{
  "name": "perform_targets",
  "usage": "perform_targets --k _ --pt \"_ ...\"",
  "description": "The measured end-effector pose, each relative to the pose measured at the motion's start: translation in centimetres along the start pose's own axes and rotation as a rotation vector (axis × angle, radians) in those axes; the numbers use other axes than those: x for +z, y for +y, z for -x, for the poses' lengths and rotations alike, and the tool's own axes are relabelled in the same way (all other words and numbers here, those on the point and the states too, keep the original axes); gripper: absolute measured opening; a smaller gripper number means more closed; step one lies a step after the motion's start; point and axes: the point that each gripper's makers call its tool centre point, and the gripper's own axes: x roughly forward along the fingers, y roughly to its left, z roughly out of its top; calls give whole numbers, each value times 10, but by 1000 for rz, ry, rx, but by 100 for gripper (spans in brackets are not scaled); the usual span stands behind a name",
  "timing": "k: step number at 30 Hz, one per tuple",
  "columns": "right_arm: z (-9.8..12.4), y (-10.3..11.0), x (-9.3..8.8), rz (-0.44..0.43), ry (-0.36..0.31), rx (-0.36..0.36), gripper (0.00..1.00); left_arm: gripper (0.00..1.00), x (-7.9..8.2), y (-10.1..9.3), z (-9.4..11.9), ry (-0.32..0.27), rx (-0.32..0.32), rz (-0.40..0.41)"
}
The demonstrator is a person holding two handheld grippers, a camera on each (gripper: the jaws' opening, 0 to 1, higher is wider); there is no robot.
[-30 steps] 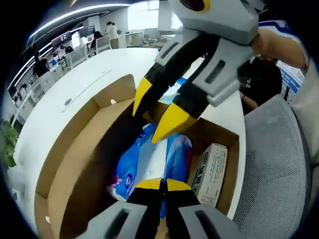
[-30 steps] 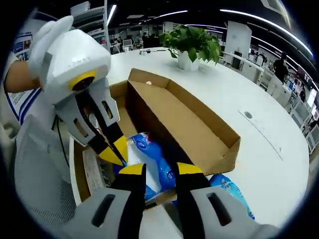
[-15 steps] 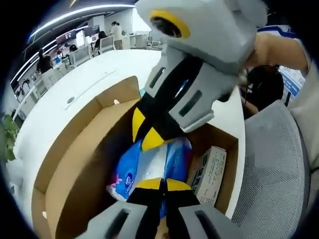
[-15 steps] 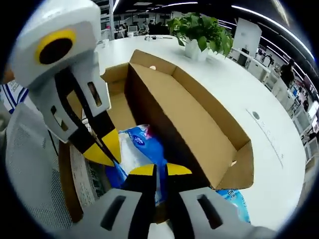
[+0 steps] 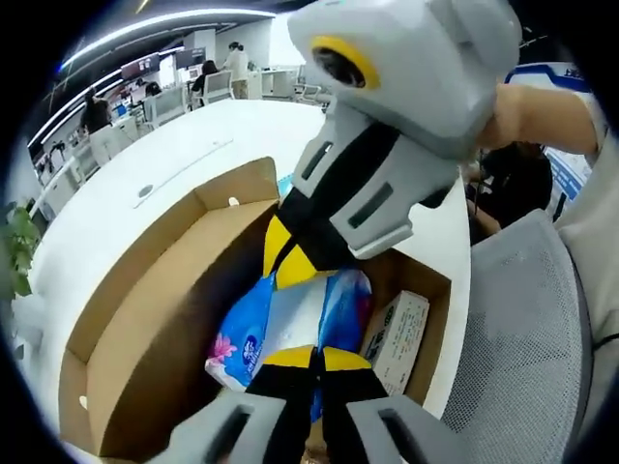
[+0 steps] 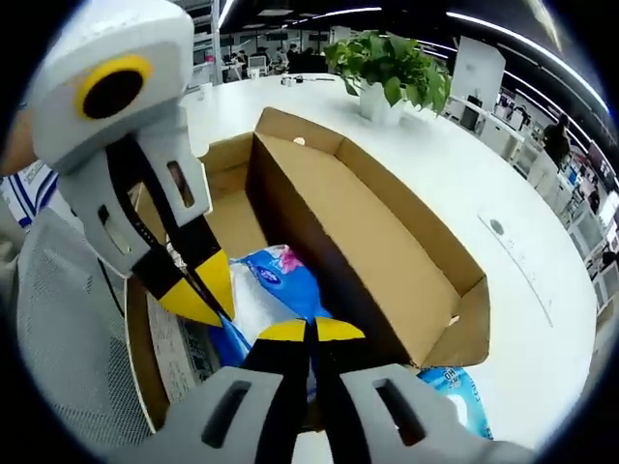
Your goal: Operate the shoe box by opening the lid, removing the specified soft item, and placing it in the target area until the item is outside and the box remains undamaged.
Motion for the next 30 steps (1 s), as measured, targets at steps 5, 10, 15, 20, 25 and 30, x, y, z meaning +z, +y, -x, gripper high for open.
perform_targets --k 5,10,15,20,25,30 --pt "7 3 8 7 -32 5 0 0 4 -2 11 -10 7 24" --pt "18 7 23 -36 -83 23 0 0 12 -3 27 -26 23 38" --pt "31 9 34 -52 -115 35 0 0 20 -4 44 -33 36 39" --pt "43 9 47 -46 -152 34 0 0 30 -5 58 -41 47 19" --pt "59 9 59 -37 -186 29 0 0 43 -9 71 -54 45 19" --pt "74 5 66 -24 -209 15 0 0 56 -15 77 -62 35 4"
